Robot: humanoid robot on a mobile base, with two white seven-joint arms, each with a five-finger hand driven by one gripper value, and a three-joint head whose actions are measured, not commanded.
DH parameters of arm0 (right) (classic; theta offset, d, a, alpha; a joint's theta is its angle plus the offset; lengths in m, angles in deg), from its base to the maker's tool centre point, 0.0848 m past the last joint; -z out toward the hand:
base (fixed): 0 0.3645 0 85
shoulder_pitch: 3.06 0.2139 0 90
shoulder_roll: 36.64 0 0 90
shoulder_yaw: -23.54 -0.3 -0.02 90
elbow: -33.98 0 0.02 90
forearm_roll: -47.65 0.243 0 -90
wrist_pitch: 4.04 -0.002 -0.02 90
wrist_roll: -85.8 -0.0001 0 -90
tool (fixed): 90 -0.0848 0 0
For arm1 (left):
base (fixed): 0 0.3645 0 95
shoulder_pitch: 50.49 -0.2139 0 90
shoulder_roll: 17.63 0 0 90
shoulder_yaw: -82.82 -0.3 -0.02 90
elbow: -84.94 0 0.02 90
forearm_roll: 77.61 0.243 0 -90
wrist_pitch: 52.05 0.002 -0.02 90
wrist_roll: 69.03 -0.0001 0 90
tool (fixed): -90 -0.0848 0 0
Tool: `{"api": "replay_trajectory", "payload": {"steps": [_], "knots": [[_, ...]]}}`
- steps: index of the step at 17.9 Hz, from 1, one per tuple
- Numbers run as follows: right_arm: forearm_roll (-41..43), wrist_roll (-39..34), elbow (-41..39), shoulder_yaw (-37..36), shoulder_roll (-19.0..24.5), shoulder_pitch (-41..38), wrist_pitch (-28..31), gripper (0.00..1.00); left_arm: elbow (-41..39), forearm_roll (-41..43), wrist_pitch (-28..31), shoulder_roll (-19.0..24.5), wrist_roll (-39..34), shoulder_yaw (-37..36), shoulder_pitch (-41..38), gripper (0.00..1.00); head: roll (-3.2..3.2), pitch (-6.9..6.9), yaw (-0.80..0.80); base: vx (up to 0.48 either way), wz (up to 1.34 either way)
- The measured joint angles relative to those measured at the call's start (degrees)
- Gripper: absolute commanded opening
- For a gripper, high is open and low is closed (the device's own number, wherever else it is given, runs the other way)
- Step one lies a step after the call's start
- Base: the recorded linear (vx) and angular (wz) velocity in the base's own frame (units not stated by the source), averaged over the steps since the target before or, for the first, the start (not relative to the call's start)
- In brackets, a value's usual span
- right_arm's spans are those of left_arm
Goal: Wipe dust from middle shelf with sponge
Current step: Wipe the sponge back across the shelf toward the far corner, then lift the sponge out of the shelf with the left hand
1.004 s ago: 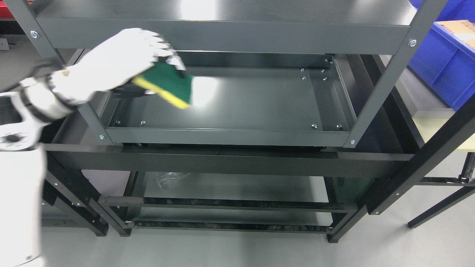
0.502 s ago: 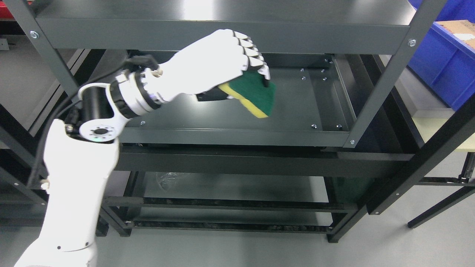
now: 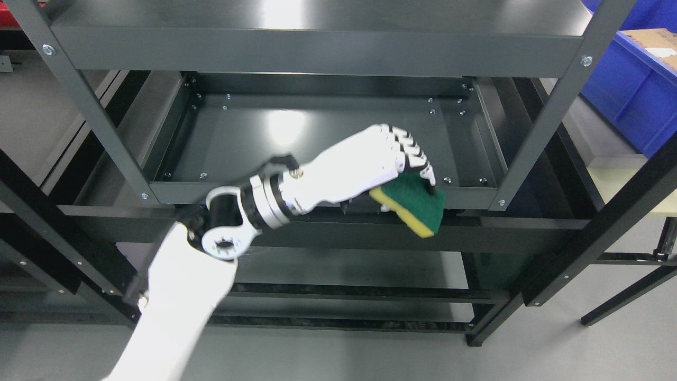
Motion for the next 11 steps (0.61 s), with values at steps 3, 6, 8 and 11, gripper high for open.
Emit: {"api": "replay_trajectory", "payload": {"steps": [3,6,8,11], "knots": [[0.0,0.1,0.0,0.0,0.0,0.0,0.0,1.00,2.5,-10.9,4.2,-0.7,-6.1,0.4,-7.2,0.00,0.00,0.00,0.00,0.000,0.00],[0.0,0.2,0.0,0.0,0.0,0.0,0.0,1.00,3.8,-18.8,8.4,-1.3,-12.8,2.8,-12.9,0.00,0.00,0.00,0.00,0.000,0.00],[0.0,0.2,0.0,0.0,0.0,0.0,0.0,1.00,3.8,-22.3,12.7,-1.6,-14.9,5.5,-15.5,0.00,0.00,0.00,0.00,0.000,0.00],[0.0,0.1,0.0,0.0,0.0,0.0,0.0,1.00,2.8,-26.9,21.2,-2.0,-16.0,9.6,-17.9,0.00,0.00,0.00,0.00,0.000,0.00]]}}
